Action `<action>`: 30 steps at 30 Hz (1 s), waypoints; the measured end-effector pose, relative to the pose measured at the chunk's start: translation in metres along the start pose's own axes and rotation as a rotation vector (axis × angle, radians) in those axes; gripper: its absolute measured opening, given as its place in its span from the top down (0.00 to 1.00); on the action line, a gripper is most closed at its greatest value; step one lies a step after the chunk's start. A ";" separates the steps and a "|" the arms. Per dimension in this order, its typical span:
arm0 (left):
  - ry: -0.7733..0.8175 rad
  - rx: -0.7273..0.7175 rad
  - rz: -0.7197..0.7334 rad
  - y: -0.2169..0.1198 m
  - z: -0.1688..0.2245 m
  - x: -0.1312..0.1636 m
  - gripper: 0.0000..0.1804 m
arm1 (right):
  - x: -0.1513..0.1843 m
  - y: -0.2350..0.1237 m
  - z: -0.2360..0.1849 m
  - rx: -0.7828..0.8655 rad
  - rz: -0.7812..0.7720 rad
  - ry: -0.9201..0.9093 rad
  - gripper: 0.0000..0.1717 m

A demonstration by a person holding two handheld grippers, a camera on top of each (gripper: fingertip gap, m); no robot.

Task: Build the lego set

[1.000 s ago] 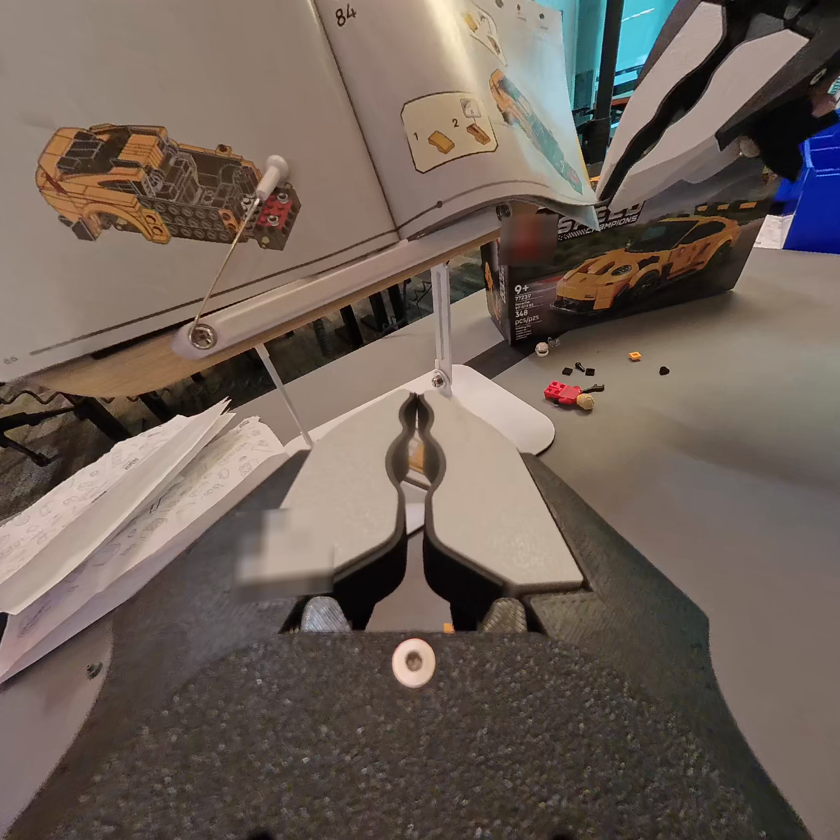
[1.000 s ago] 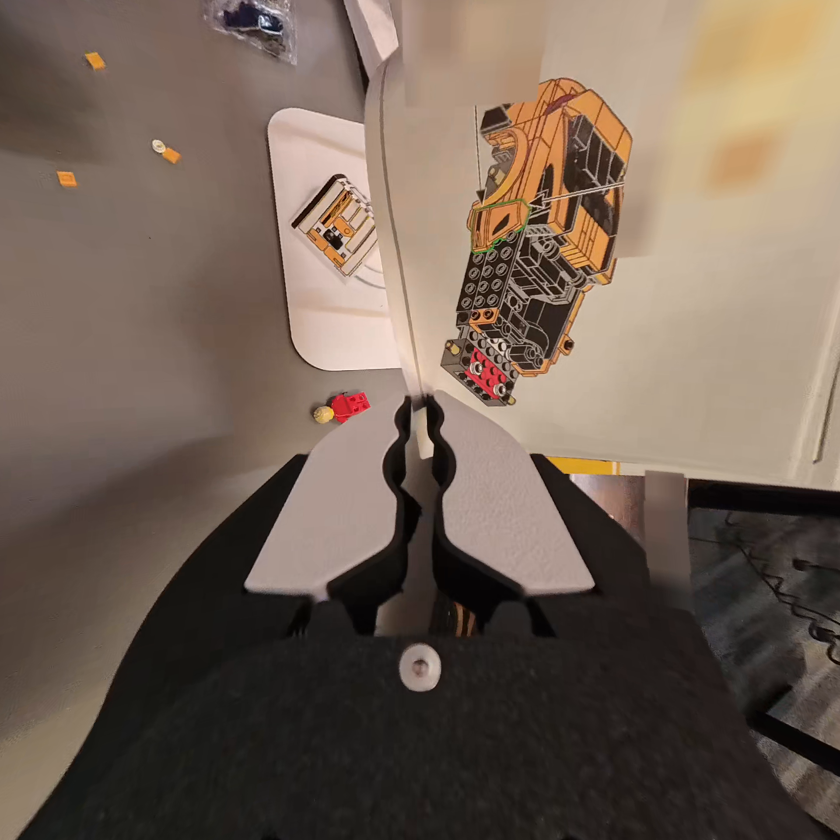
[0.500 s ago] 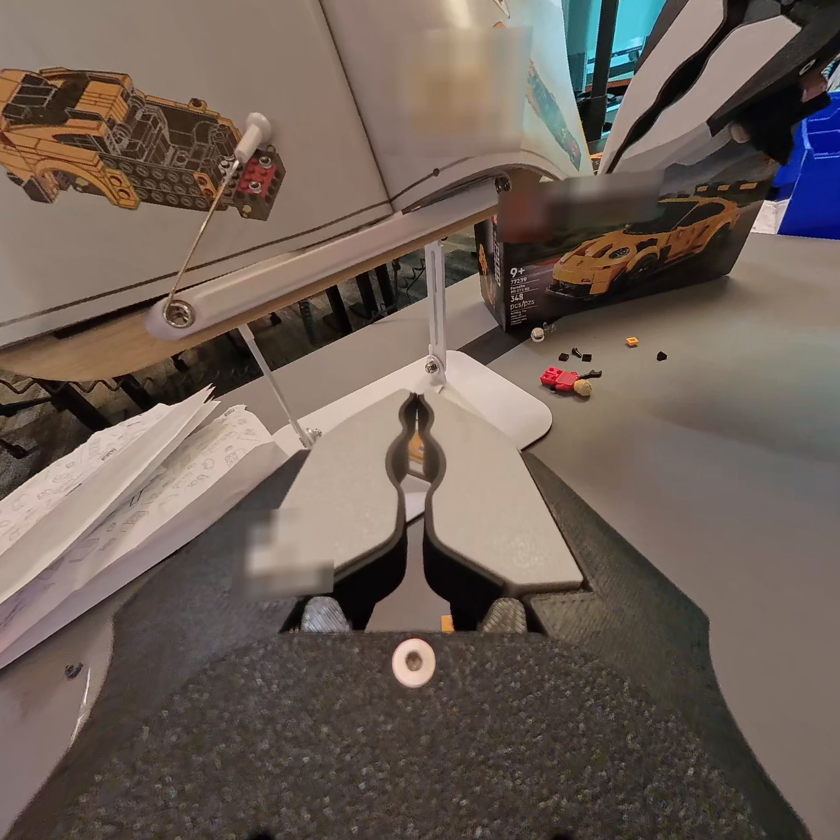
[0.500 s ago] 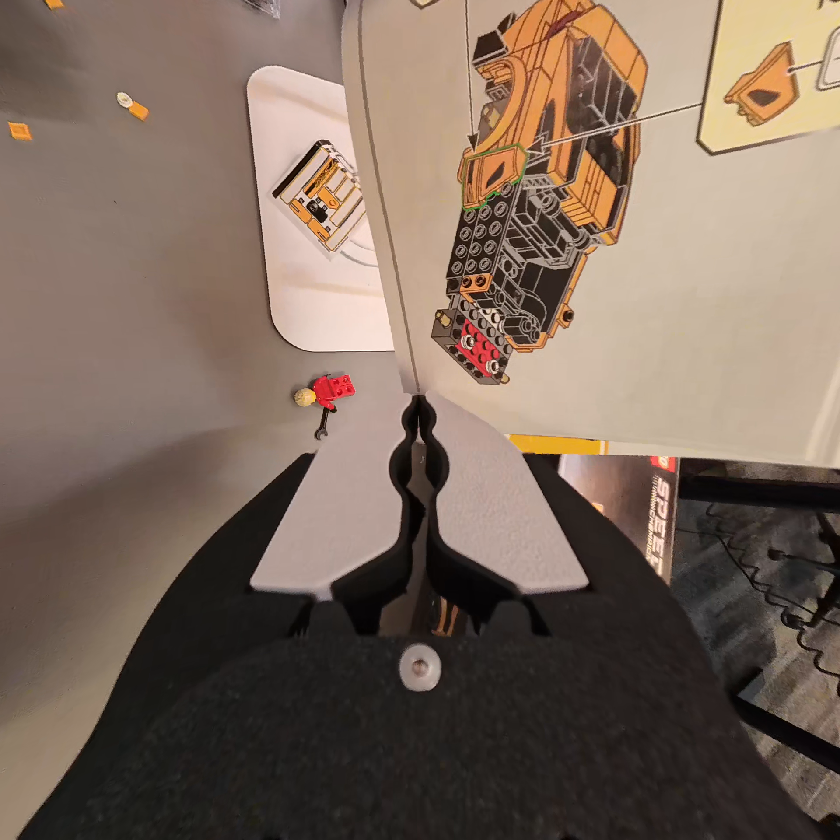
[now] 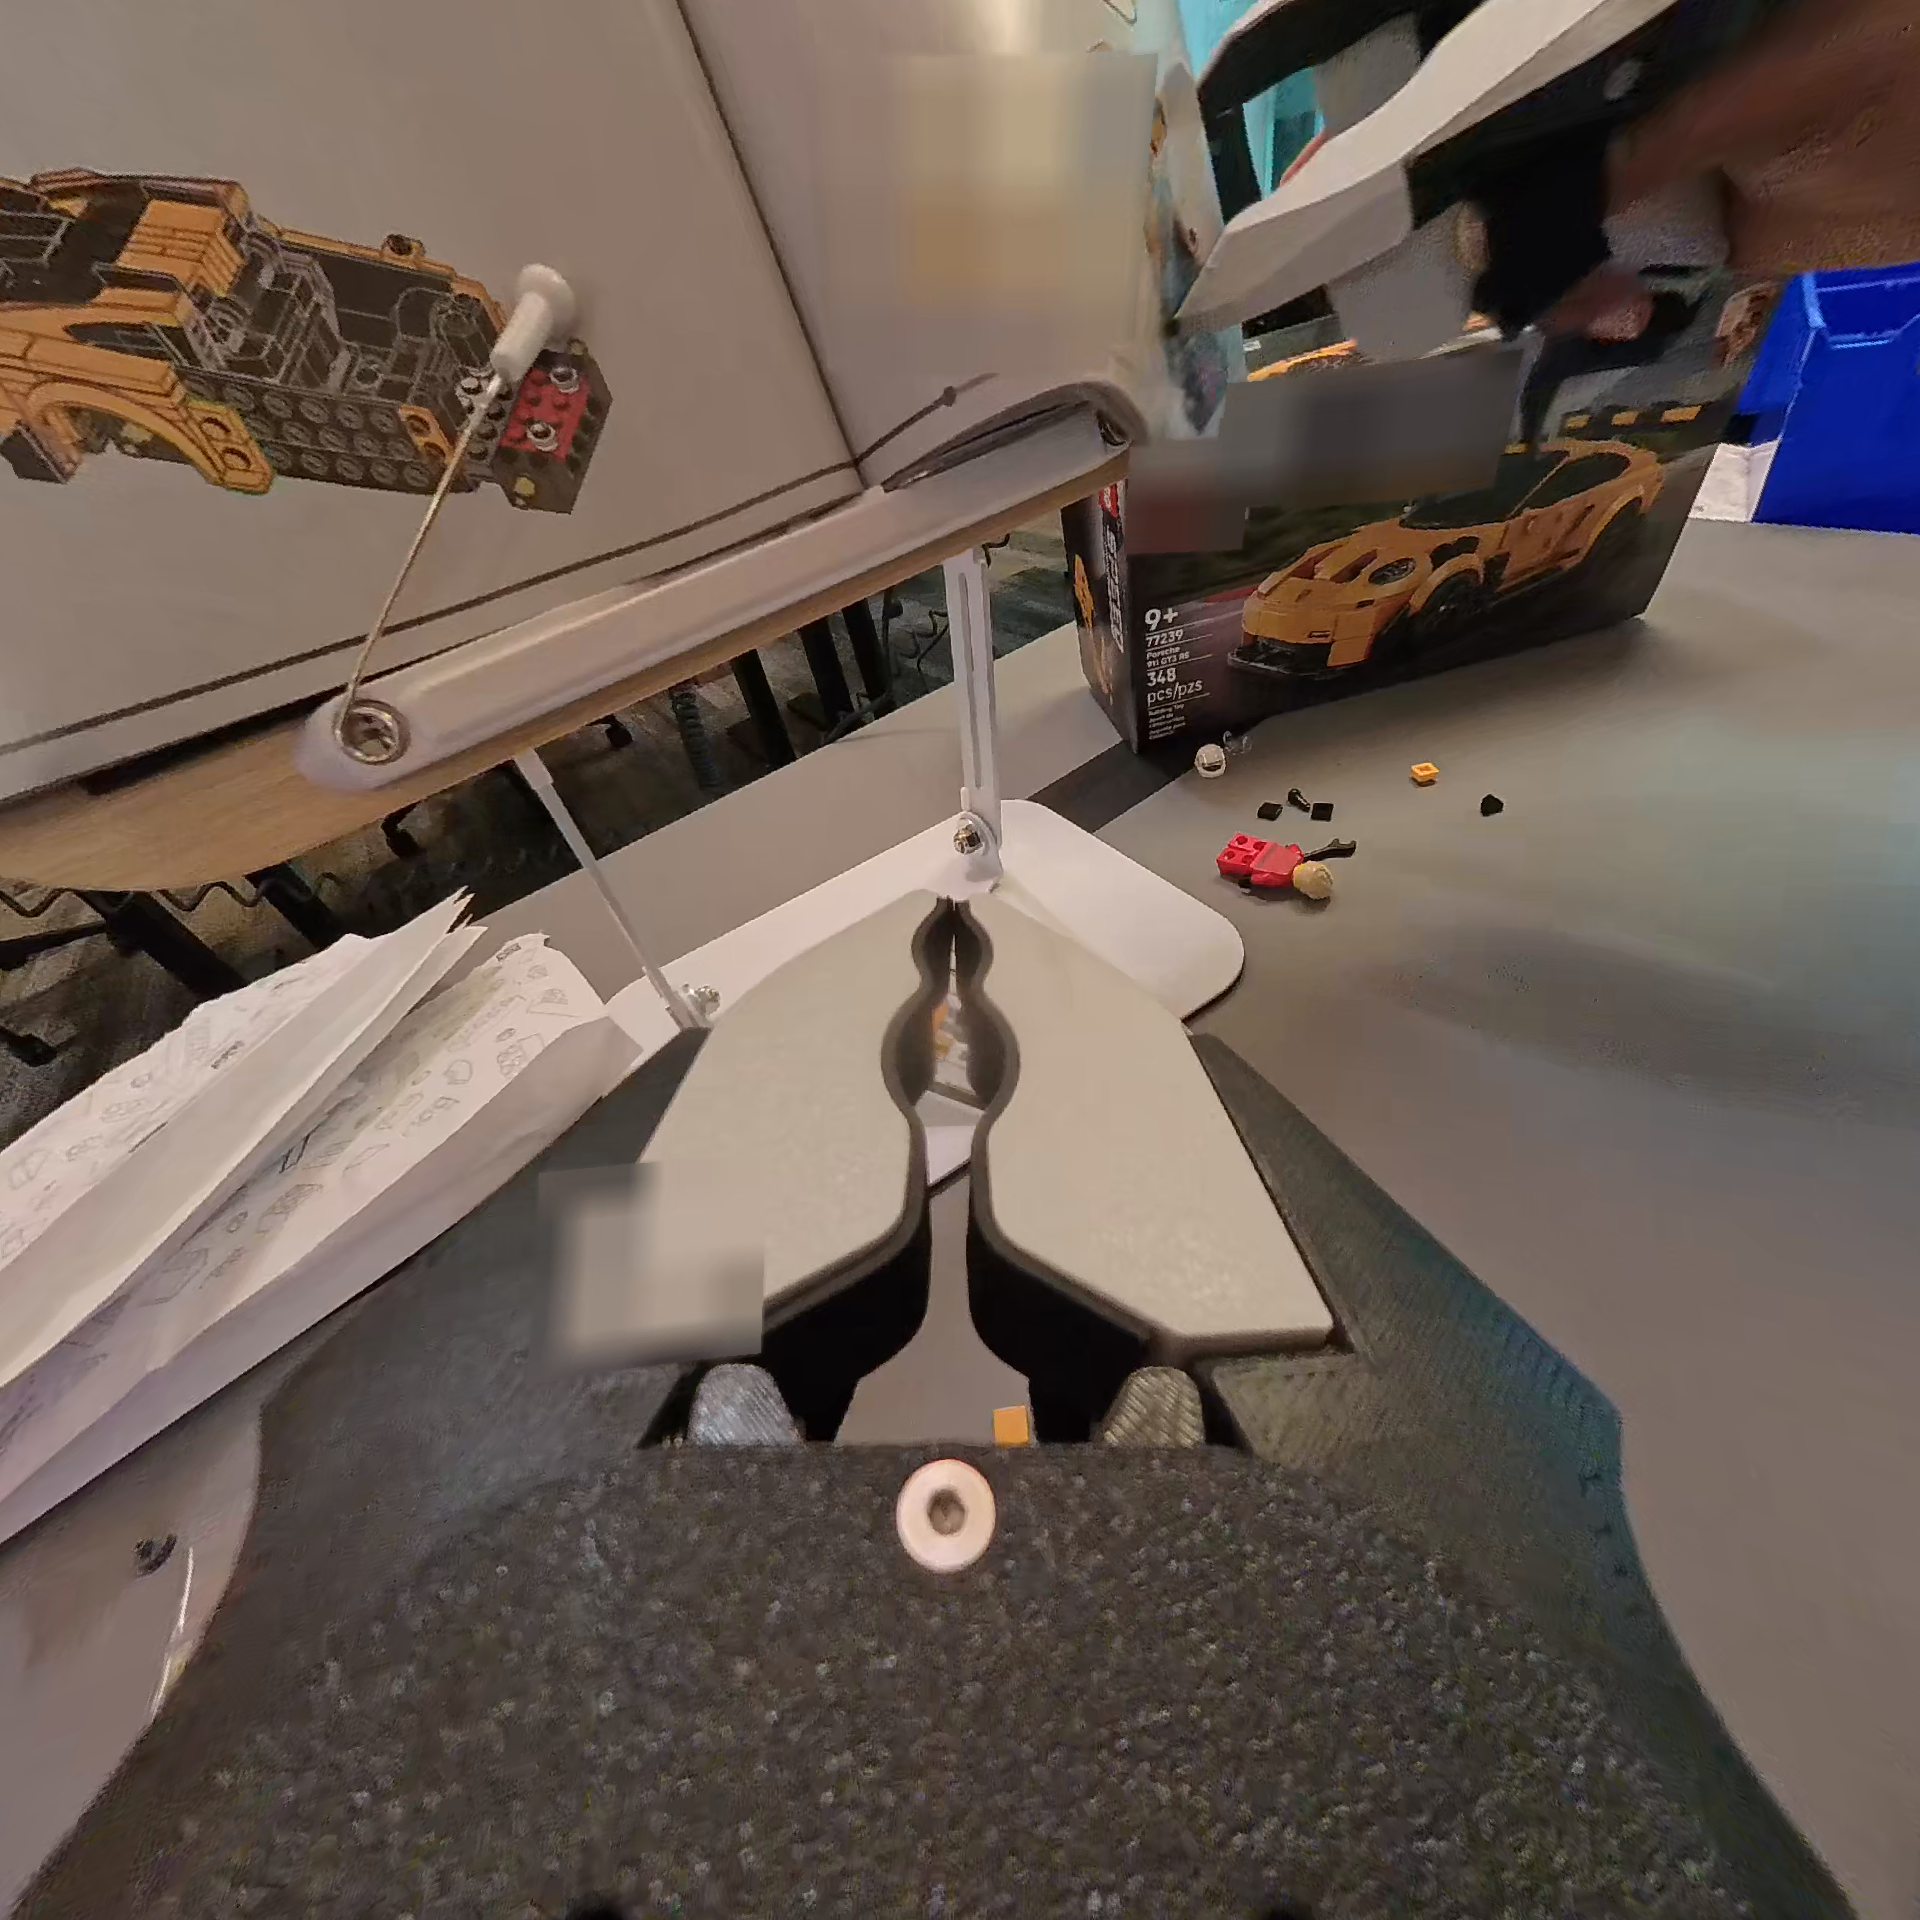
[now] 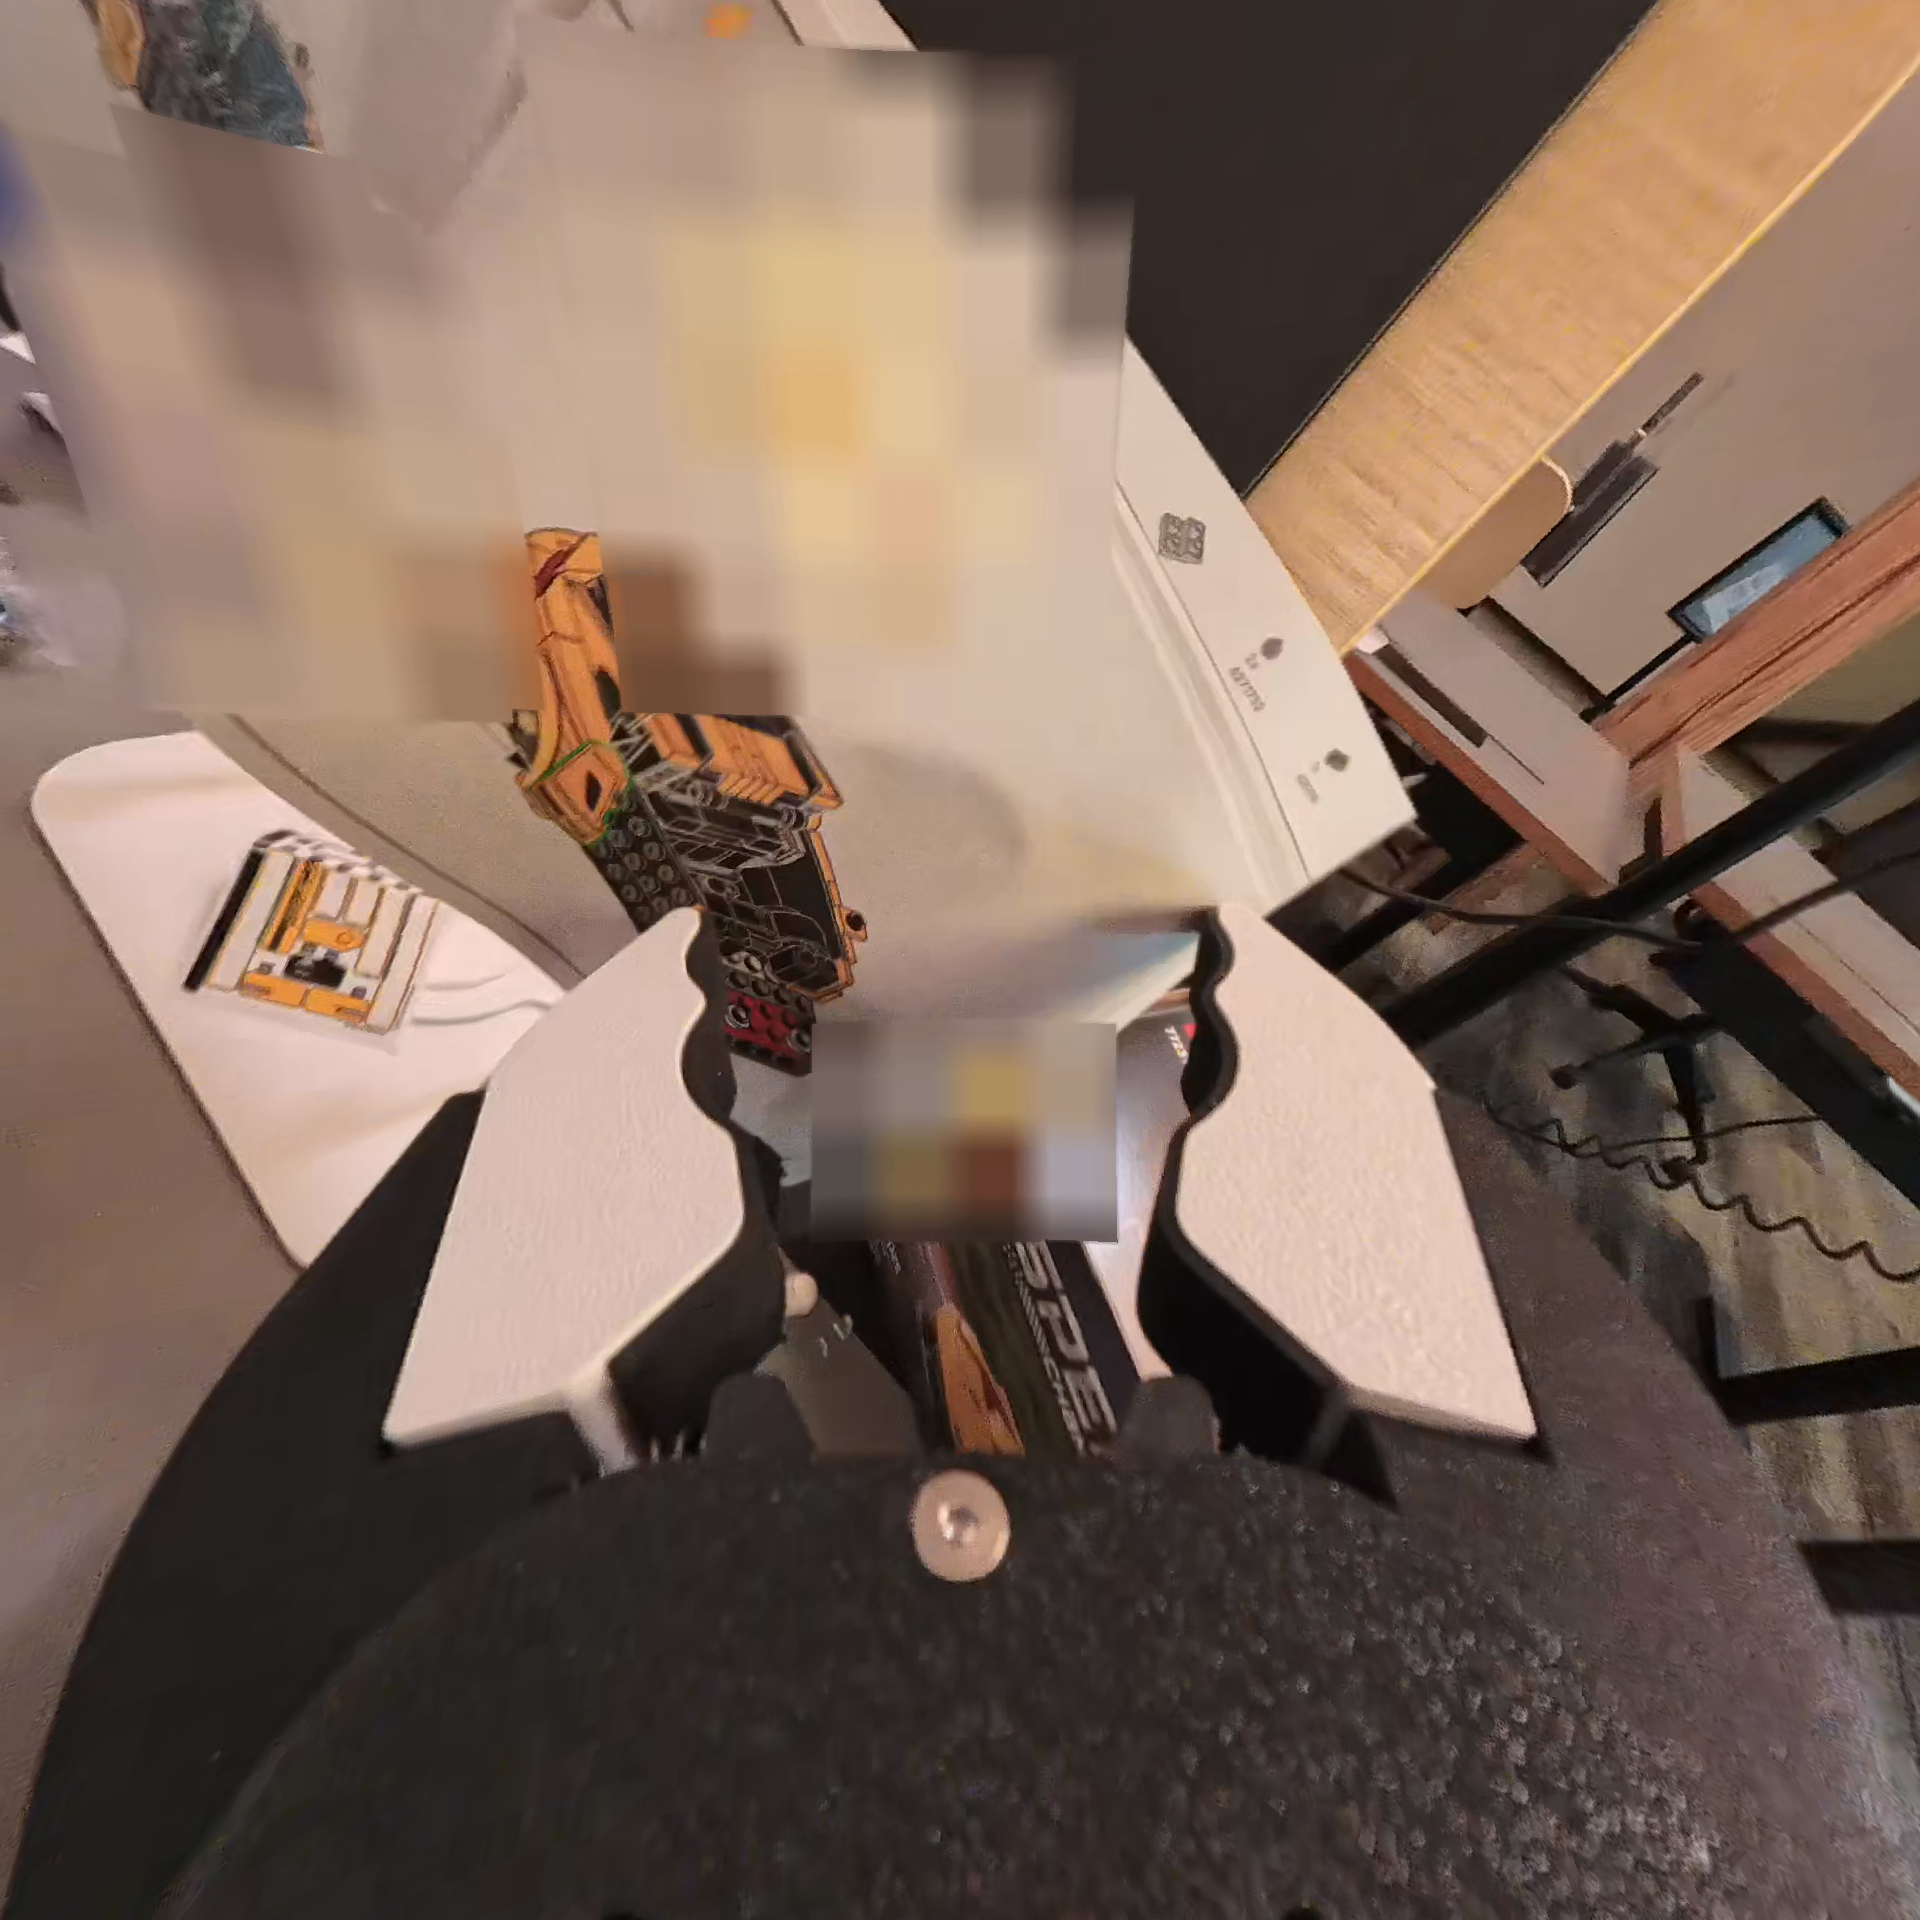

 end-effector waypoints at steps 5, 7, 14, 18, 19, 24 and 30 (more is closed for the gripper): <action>-0.017 0.004 0.001 0.000 -0.003 0.001 1.00 | -0.003 0.005 0.008 0.067 0.017 -0.036 0.51; -0.022 0.011 -0.004 0.001 -0.003 0.003 1.00 | -0.005 0.001 0.015 0.081 0.043 -0.024 0.56; -0.012 0.037 -0.023 0.005 0.002 0.006 1.00 | -0.010 -0.004 0.035 0.061 0.066 0.032 0.67; -0.007 0.047 -0.028 0.005 0.004 0.007 1.00 | -0.014 -0.002 0.034 0.034 0.068 0.055 0.63; -0.007 0.048 -0.028 0.005 0.004 0.007 1.00 | -0.016 -0.002 0.035 0.027 0.073 0.069 0.62; -0.013 0.051 -0.027 0.005 0.003 0.007 1.00 | -0.026 -0.008 0.037 0.052 0.123 0.080 0.65; -0.012 0.058 -0.031 0.006 0.005 0.007 1.00 | -0.034 -0.003 0.031 0.056 0.123 0.024 0.63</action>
Point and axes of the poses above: each gripper's, where its closed fingertips meet, y out along the fingers, x out of its underside, z = x × y across the jaws, the point moved 10 cm from there along -y, back along the fingers, and after that the axes turned 1 degree about x, right-handed, at the moved point
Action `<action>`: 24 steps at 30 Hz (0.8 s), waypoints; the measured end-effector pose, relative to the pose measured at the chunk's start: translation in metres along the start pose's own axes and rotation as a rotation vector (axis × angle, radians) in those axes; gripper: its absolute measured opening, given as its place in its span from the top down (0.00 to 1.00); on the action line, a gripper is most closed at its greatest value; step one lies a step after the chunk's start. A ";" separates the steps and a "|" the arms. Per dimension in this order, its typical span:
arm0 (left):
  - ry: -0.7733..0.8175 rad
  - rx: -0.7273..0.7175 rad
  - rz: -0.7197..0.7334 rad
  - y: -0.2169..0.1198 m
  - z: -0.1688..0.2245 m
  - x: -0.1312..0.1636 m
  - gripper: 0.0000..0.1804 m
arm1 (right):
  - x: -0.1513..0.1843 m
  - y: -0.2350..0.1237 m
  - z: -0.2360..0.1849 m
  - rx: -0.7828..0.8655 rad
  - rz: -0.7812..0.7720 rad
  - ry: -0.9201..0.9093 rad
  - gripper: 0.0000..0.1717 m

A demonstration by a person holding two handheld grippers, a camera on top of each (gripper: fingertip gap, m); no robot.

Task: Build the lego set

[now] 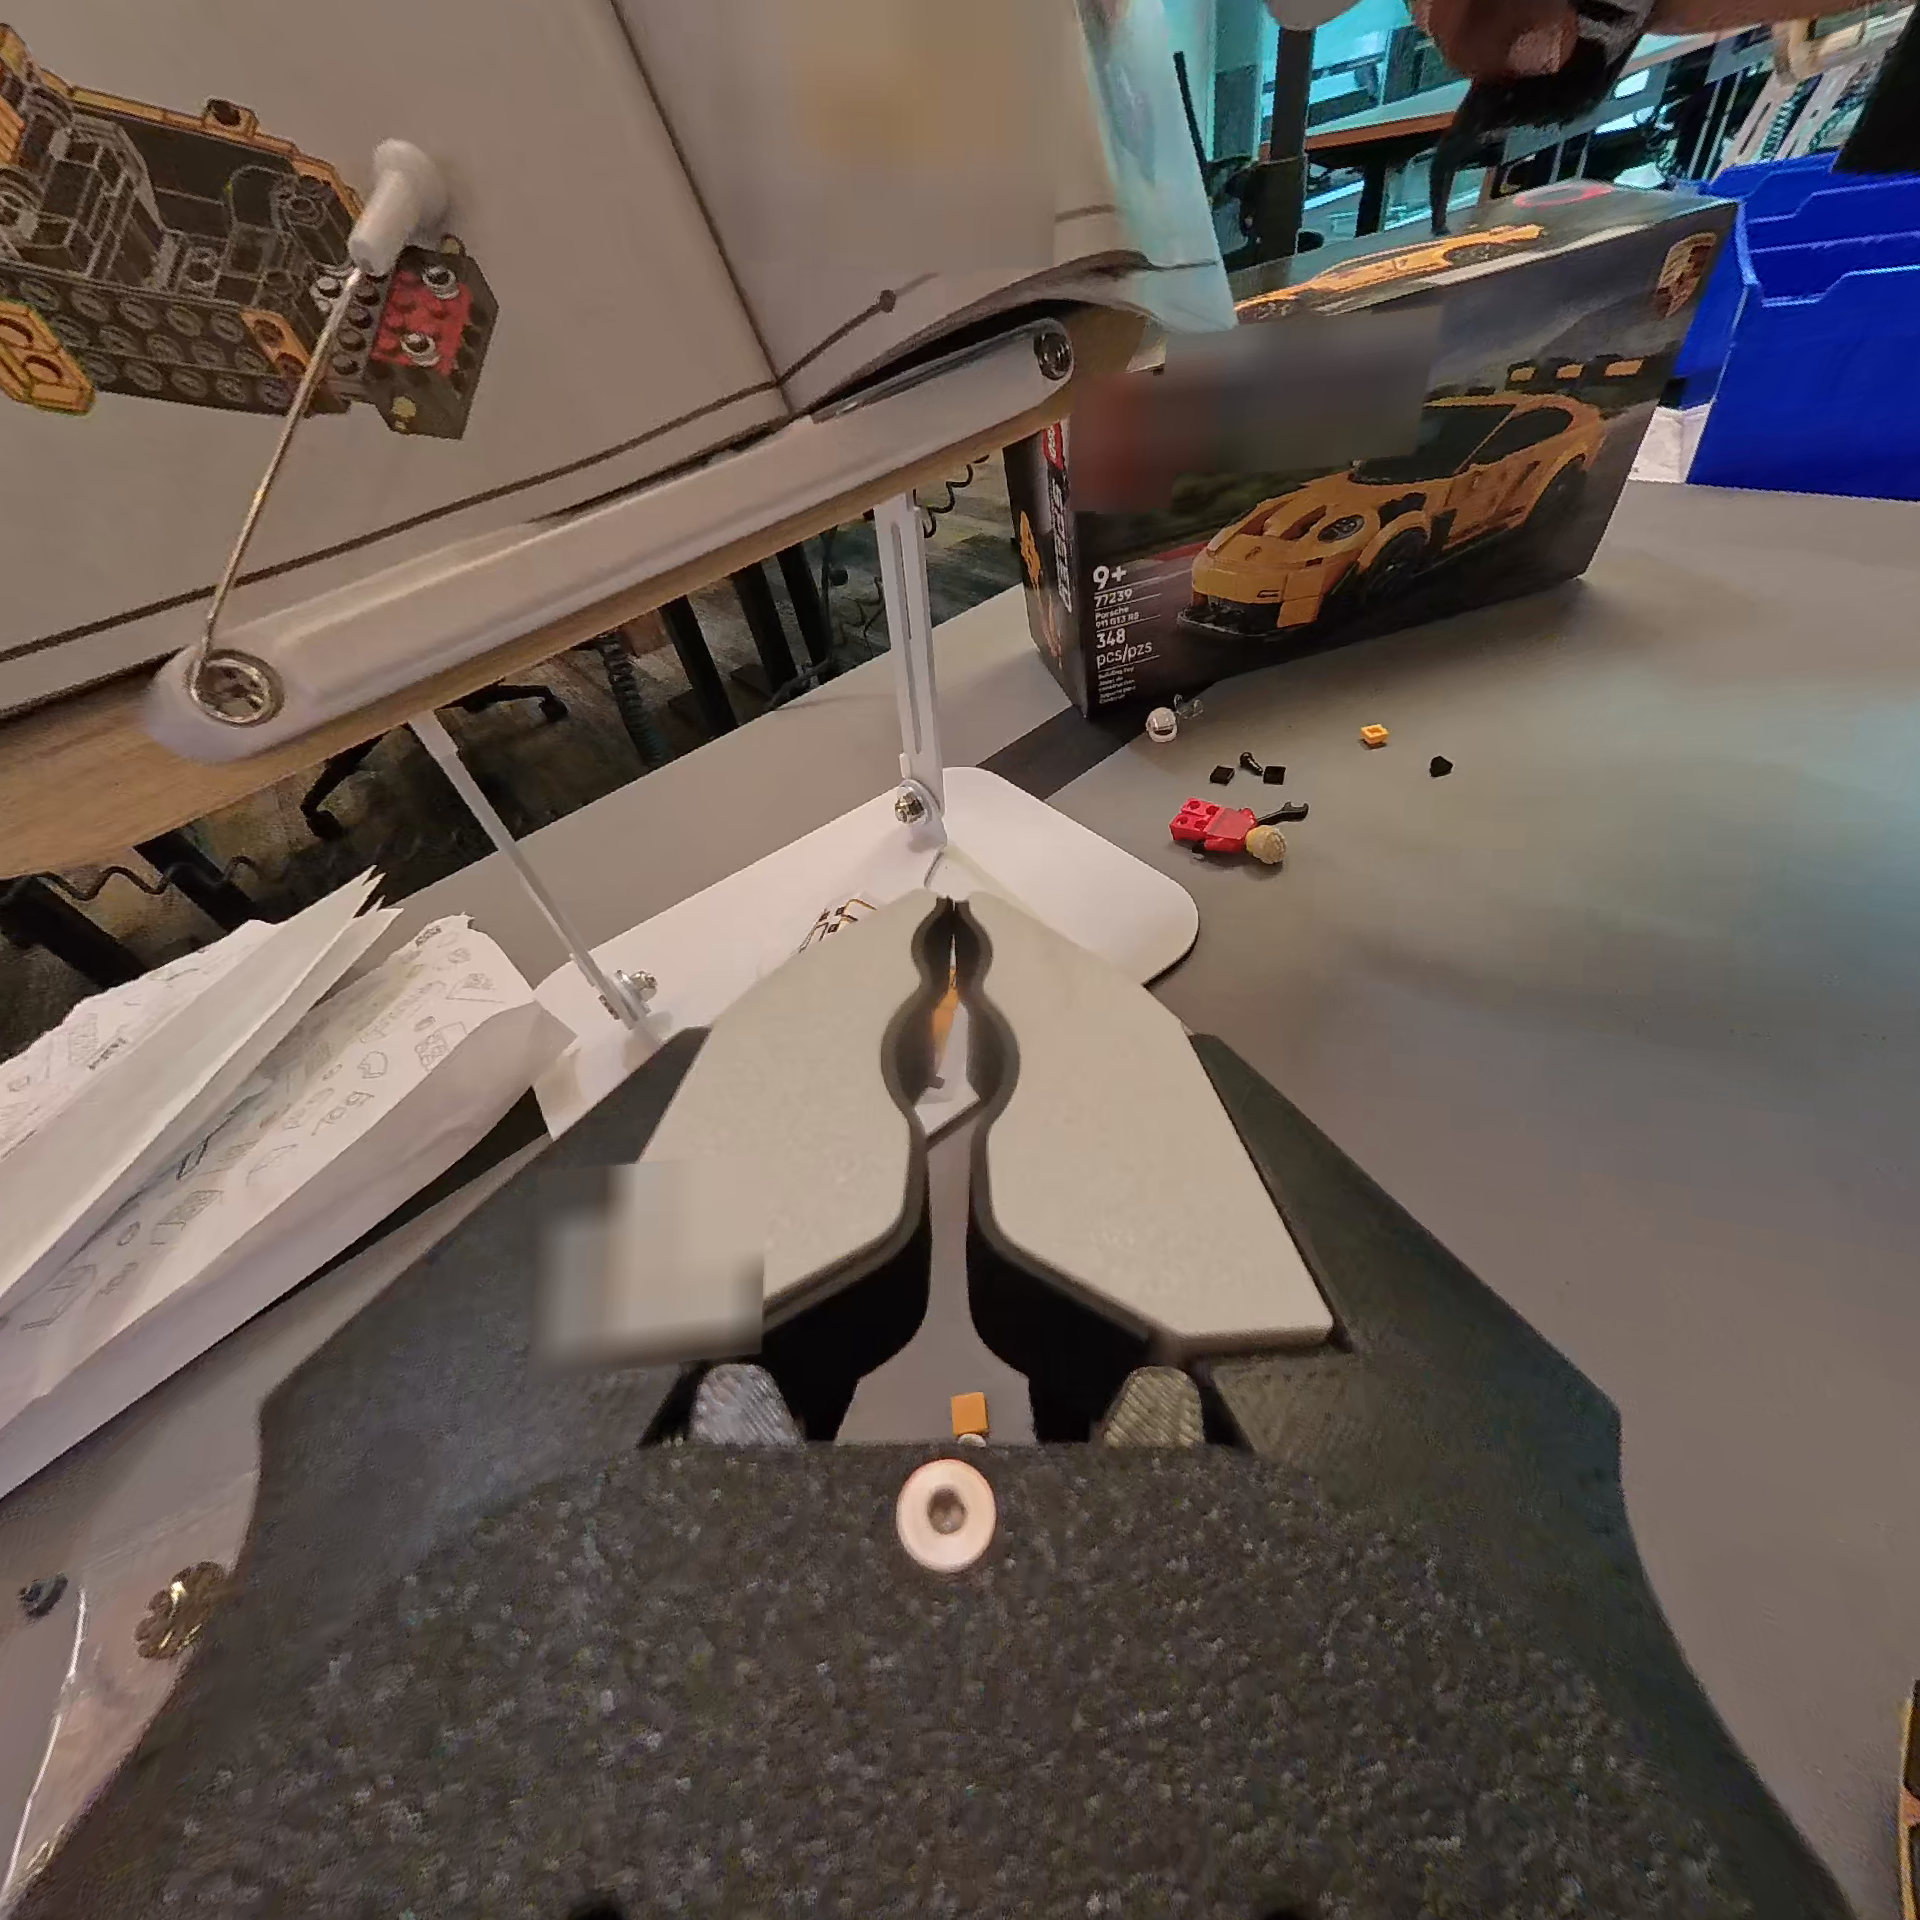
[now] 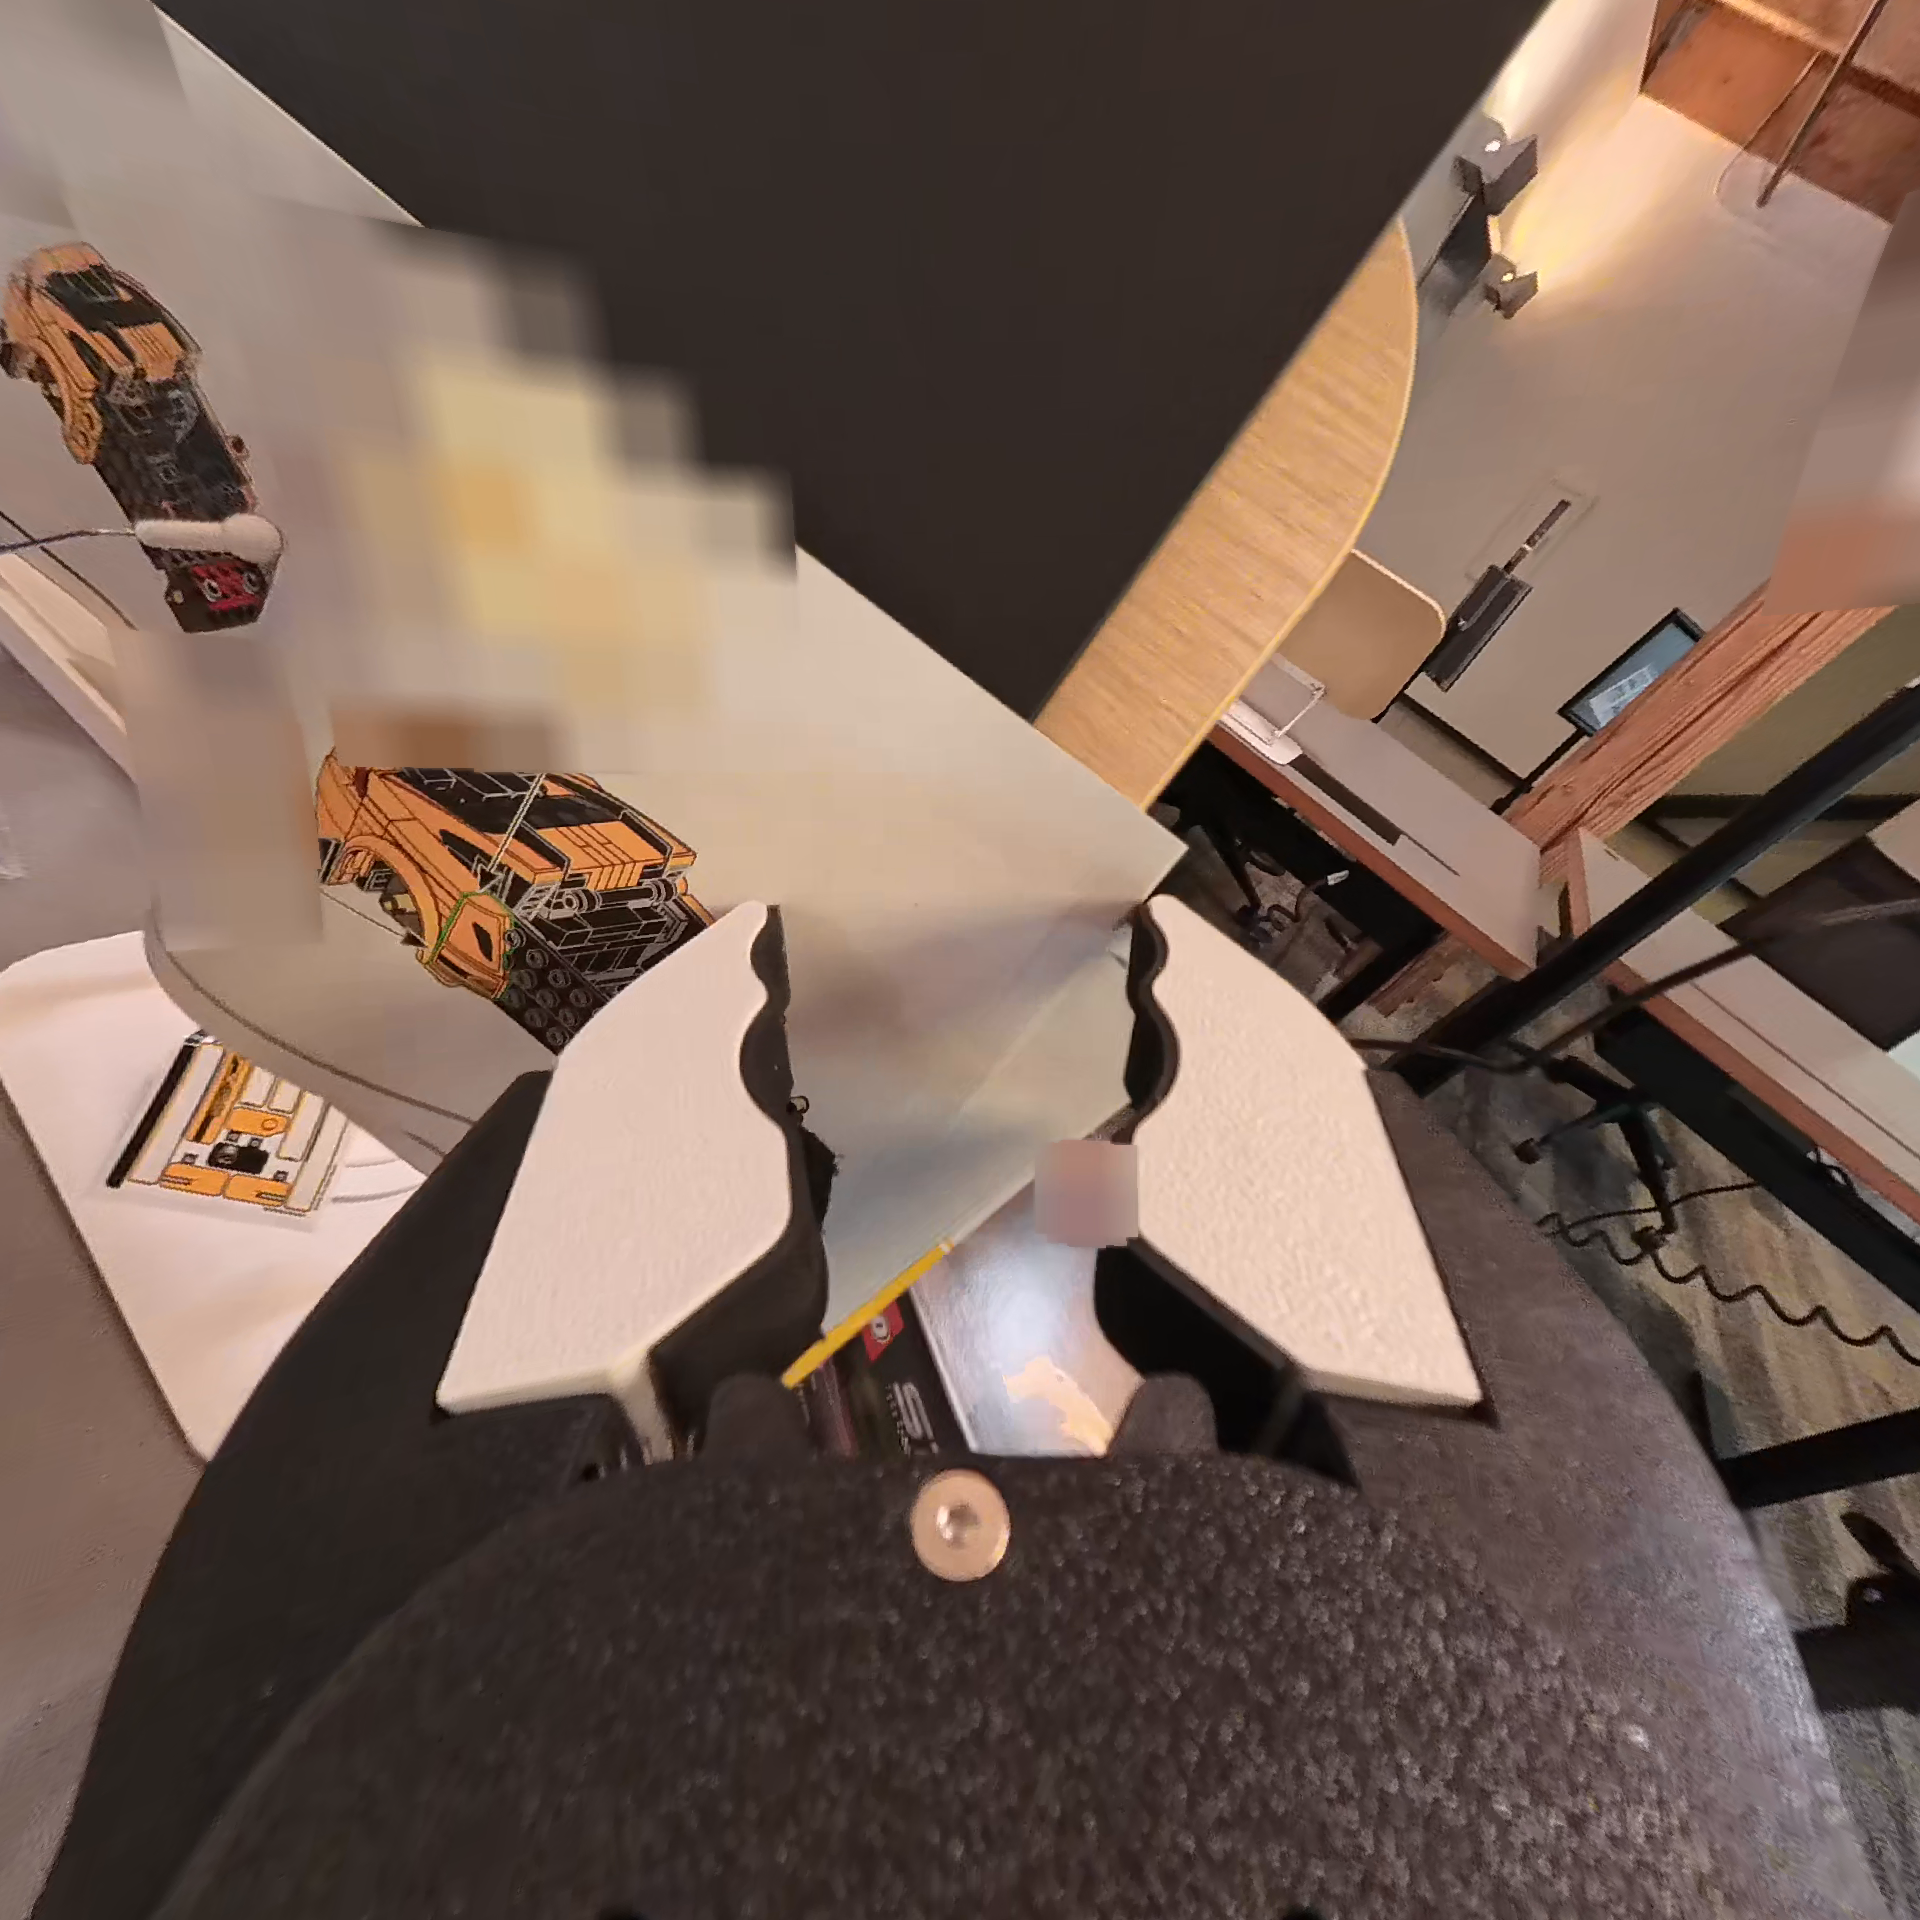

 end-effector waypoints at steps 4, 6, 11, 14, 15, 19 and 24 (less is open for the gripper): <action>-0.002 -0.001 -0.001 0.000 0.000 0.000 1.00 | -0.007 0.002 0.000 0.046 0.015 -0.038 0.61; -0.004 0.001 -0.003 0.000 0.000 0.001 1.00 | -0.010 0.001 -0.001 0.087 0.018 -0.088 0.60; -0.001 0.007 -0.008 0.001 0.001 0.001 1.00 | -0.017 0.003 -0.006 0.108 0.014 -0.213 0.56; 0.001 0.008 -0.009 0.001 0.002 0.001 1.00 | -0.020 0.006 -0.008 0.061 0.001 -0.216 0.56; 0.001 0.008 -0.010 0.001 0.002 0.001 1.00 | -0.020 0.008 -0.008 0.042 -0.010 -0.190 0.57; 0.001 0.009 -0.007 0.001 0.002 0.001 1.00 | -0.018 0.009 -0.006 0.015 0.003 -0.114 0.67; -0.001 0.010 -0.008 0.001 0.002 0.001 1.00 | -0.016 0.012 -0.012 0.022 -0.007 -0.151 0.71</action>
Point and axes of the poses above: each gripper's, where its closed fingertips meet, y out along the fingers, x out of its underside, z = x × y across the jaws, the point moved 10 cm from there along -y, back along the fingers, and after that the axes turned 1 degree about x, right-handed, at the moved point
